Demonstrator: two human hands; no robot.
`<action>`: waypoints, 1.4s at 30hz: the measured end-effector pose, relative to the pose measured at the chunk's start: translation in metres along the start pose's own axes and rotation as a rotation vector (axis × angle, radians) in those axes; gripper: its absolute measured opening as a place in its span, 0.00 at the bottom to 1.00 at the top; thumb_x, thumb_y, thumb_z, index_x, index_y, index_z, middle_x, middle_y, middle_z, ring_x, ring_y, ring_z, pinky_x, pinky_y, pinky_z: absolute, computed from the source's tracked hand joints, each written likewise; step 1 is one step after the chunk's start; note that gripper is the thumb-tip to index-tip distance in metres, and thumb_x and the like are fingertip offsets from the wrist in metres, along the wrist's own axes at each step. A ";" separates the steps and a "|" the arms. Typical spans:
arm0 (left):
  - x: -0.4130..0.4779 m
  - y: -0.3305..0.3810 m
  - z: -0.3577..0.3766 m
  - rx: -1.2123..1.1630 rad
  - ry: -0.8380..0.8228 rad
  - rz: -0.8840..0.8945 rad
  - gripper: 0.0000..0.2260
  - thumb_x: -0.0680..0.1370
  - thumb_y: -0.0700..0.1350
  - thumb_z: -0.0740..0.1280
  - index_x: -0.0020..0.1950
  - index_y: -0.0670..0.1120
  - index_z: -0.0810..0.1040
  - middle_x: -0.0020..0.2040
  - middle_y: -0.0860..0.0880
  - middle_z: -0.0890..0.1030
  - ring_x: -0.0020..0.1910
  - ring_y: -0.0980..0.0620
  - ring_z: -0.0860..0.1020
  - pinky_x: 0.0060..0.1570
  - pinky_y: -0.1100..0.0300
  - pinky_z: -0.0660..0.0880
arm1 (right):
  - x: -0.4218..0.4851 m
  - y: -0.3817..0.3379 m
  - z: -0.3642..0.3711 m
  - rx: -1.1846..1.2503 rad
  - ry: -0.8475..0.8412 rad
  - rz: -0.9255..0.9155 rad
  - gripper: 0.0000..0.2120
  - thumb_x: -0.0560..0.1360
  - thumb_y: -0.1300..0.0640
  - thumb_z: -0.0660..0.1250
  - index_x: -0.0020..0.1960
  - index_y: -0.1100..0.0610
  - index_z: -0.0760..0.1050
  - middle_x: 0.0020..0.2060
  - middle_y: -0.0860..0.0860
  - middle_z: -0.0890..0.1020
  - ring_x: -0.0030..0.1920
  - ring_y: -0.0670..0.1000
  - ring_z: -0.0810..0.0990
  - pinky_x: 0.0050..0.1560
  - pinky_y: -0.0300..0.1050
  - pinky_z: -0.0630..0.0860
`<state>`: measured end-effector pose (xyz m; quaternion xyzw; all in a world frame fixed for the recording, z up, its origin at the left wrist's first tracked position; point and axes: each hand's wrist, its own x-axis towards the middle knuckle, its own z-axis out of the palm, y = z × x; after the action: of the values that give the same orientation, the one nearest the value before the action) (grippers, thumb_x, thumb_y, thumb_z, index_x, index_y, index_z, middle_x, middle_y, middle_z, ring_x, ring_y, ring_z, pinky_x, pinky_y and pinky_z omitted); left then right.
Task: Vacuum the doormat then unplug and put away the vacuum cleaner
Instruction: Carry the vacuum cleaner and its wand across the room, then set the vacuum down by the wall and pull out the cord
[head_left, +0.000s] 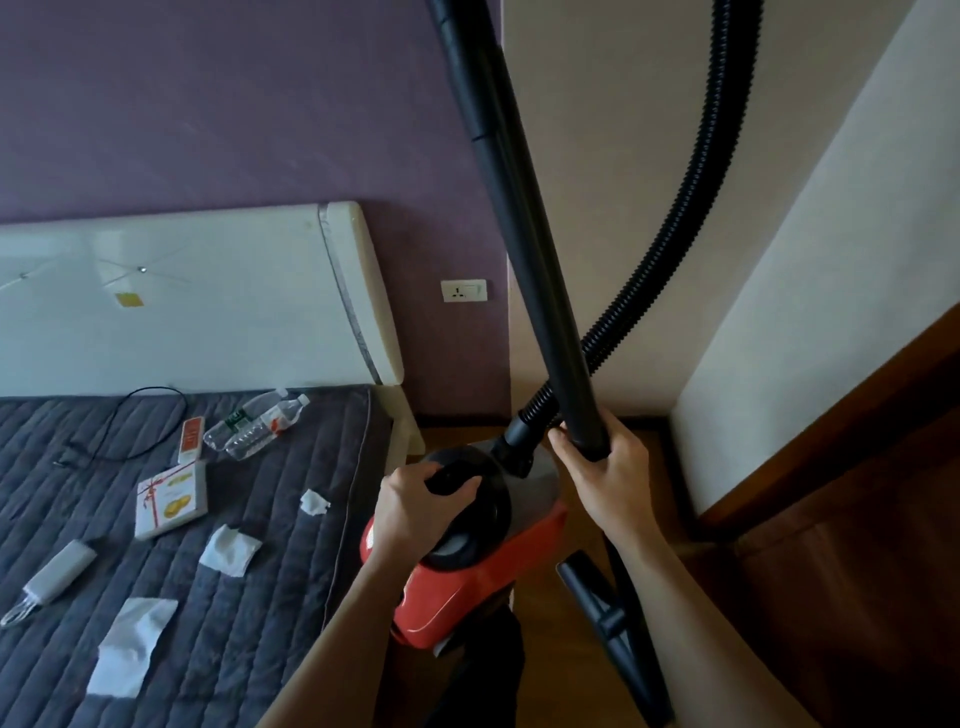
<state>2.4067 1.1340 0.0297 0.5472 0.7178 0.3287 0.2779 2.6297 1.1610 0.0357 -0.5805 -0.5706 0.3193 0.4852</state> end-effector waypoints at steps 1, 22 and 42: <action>0.017 0.000 0.005 0.005 -0.020 0.002 0.15 0.67 0.54 0.78 0.28 0.49 0.76 0.24 0.54 0.76 0.25 0.59 0.75 0.25 0.67 0.69 | 0.015 0.005 0.003 -0.009 0.018 0.019 0.05 0.75 0.55 0.76 0.46 0.52 0.80 0.36 0.49 0.81 0.41 0.46 0.80 0.41 0.31 0.74; 0.243 0.041 0.085 0.104 -0.243 0.160 0.10 0.68 0.48 0.79 0.34 0.47 0.81 0.27 0.57 0.77 0.26 0.62 0.76 0.25 0.69 0.69 | 0.214 0.066 -0.011 0.081 0.174 0.125 0.08 0.74 0.46 0.73 0.45 0.49 0.79 0.35 0.47 0.81 0.40 0.50 0.82 0.45 0.45 0.78; 0.305 -0.028 0.264 0.172 -0.509 0.239 0.14 0.72 0.45 0.77 0.35 0.60 0.74 0.29 0.56 0.77 0.28 0.61 0.77 0.26 0.68 0.71 | 0.275 0.274 -0.034 0.015 0.270 0.187 0.06 0.77 0.50 0.73 0.47 0.48 0.76 0.36 0.50 0.79 0.38 0.53 0.80 0.41 0.44 0.78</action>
<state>2.5153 1.4680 -0.1702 0.7141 0.5808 0.1491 0.3611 2.7971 1.4552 -0.1569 -0.6651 -0.4410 0.2865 0.5301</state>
